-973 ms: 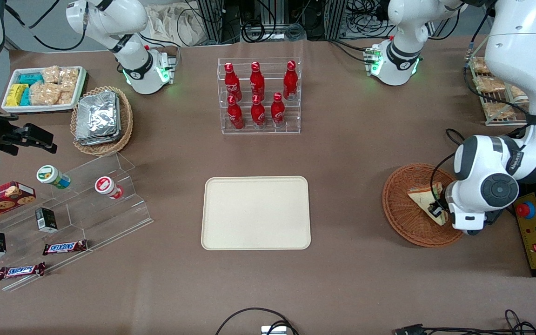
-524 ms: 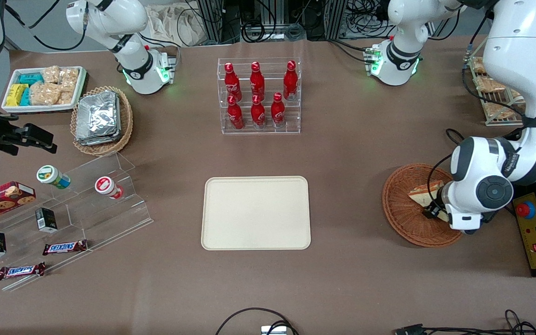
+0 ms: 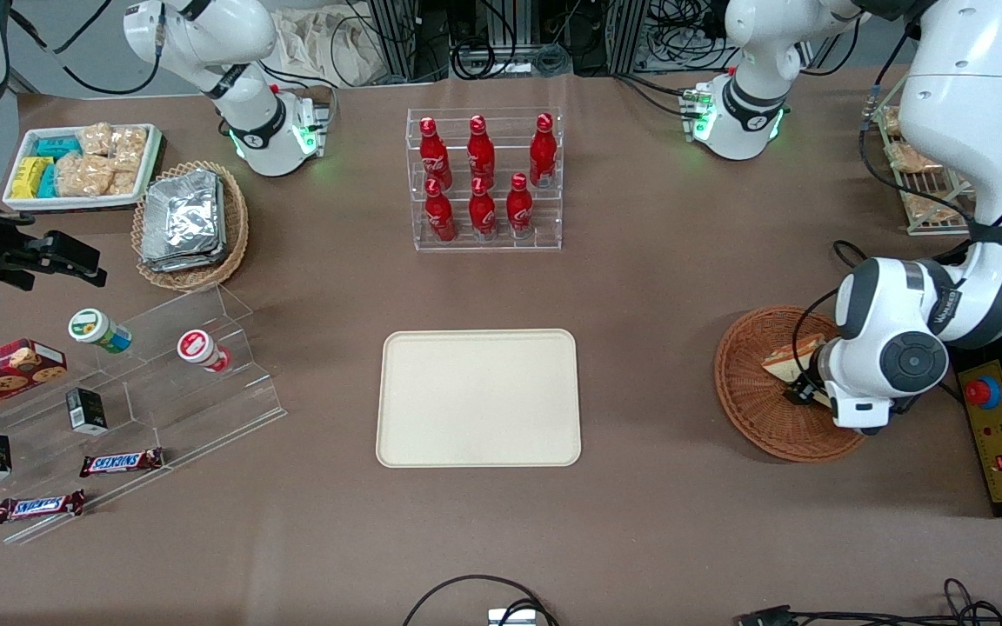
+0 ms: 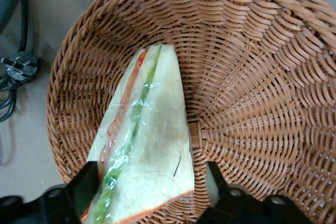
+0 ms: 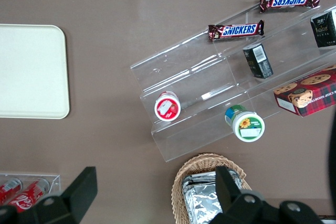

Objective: Place sandwich from basket to tray
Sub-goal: 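Close the left gripper on the sandwich's crust edge and lift it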

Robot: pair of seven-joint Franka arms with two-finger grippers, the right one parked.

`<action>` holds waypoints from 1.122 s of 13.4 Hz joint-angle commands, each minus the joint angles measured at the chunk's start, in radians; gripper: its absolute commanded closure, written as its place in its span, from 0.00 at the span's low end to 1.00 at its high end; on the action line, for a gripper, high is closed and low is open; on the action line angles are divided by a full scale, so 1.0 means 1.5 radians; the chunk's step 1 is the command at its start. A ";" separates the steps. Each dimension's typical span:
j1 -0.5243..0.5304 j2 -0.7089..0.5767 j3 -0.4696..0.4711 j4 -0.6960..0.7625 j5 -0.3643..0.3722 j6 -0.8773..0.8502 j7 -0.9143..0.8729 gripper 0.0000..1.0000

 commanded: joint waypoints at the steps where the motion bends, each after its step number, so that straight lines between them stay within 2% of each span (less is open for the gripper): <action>1: -0.001 -0.011 -0.003 -0.002 0.004 -0.013 -0.002 0.65; 2: -0.001 -0.017 -0.004 0.002 0.005 -0.023 0.001 0.71; 3: 0.000 -0.026 -0.015 0.005 0.005 -0.027 0.004 0.71; 5: 0.000 -0.046 -0.025 0.013 0.005 -0.051 0.059 0.85; 8: 0.000 -0.058 -0.035 0.082 0.003 -0.136 0.191 0.87; 11: 0.000 -0.053 -0.078 0.180 0.004 -0.214 0.261 0.87; 13: 0.000 -0.053 -0.128 0.201 0.004 -0.223 0.278 0.91; 15: 0.000 -0.053 -0.196 0.201 0.004 -0.223 0.278 0.89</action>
